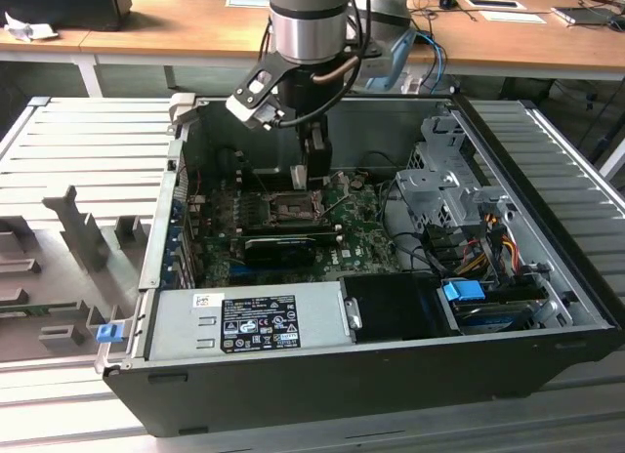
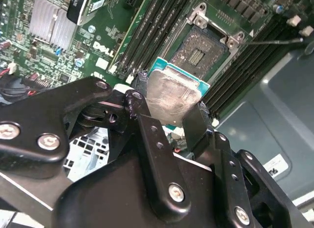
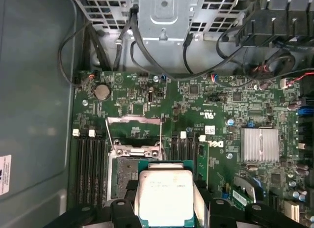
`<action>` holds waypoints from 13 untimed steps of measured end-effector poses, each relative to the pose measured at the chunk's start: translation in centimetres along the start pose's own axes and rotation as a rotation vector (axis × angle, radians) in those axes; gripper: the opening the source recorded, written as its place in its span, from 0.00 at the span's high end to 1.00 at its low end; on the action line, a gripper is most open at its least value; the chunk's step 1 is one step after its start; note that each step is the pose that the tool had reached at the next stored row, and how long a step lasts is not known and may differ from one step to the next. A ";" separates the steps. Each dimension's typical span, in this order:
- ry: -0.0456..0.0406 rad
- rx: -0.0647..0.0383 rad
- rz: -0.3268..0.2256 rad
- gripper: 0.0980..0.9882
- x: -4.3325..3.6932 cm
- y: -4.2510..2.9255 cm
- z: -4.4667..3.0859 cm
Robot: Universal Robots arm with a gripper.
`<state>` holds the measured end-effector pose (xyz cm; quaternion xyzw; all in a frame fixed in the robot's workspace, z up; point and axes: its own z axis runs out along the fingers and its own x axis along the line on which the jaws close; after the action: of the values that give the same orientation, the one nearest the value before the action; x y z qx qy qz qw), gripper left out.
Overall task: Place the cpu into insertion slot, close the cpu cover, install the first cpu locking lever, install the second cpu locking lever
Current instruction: 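Place the cpu into insertion slot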
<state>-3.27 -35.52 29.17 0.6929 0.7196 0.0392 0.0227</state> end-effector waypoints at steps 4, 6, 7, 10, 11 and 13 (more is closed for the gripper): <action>0.0006 0.000 -0.009 0.52 0.33 -0.82 0.73; 0.0007 0.000 -0.009 0.52 0.67 -0.97 1.15; 0.0007 0.000 -0.008 0.52 0.83 -0.99 1.33; 0.0000 0.000 0.001 0.52 1.07 -1.33 2.20; -0.0007 0.000 0.008 0.52 1.13 -1.39 2.48; -0.0013 0.000 0.013 0.52 1.38 -1.60 3.13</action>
<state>-4.64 -34.12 25.94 0.6977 0.7149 0.0391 0.0231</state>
